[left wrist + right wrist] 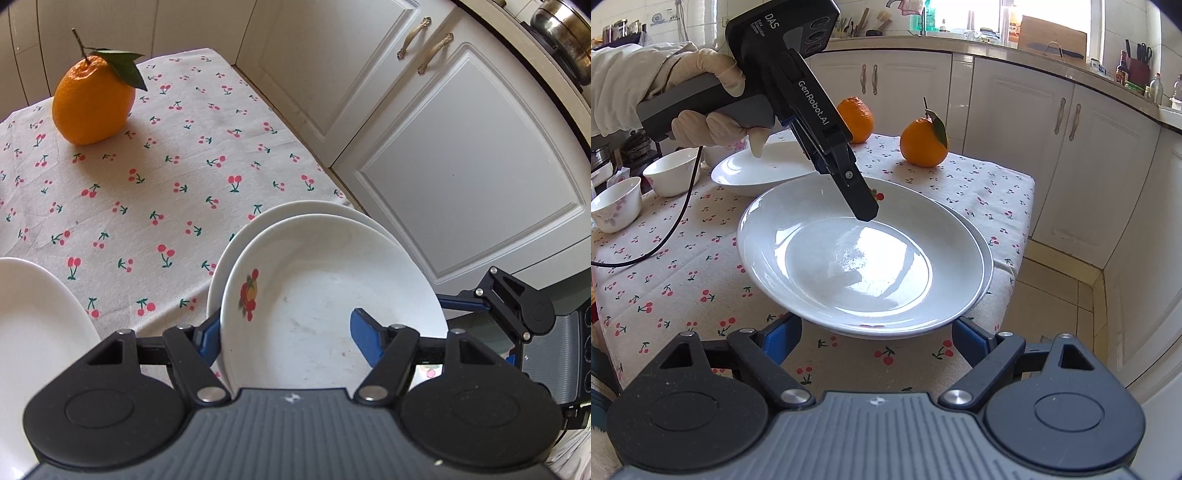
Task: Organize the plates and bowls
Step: 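Lower the held plate onto the other white plate with the left gripper, then open the left gripper and withdraw it from the stacked plates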
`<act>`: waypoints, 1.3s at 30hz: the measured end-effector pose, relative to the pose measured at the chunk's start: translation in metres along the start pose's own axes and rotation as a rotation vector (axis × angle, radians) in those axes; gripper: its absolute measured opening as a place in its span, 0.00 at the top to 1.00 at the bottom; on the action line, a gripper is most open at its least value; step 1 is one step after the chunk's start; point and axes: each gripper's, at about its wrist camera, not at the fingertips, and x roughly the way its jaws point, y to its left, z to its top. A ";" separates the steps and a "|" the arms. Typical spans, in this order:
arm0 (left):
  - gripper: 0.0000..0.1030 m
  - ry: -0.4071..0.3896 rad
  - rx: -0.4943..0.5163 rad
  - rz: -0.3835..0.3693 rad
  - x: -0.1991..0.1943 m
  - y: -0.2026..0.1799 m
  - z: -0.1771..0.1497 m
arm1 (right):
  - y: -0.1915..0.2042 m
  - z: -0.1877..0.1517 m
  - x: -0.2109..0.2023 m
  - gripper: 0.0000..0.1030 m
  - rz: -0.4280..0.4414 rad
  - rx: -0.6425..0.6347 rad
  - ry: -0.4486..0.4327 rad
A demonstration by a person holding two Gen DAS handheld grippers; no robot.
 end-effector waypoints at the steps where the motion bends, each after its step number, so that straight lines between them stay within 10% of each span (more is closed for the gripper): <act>1: 0.32 -0.003 -0.009 0.000 -0.001 0.001 0.000 | 0.000 0.000 0.000 0.11 -0.001 0.003 -0.003; 30: 0.29 -0.043 0.039 0.089 -0.018 -0.013 -0.018 | 0.039 0.008 -0.023 0.01 -0.025 -0.022 -0.093; 39: 0.20 -0.236 0.101 0.193 -0.053 -0.039 -0.061 | 0.061 0.008 -0.036 0.00 -0.083 -0.029 -0.092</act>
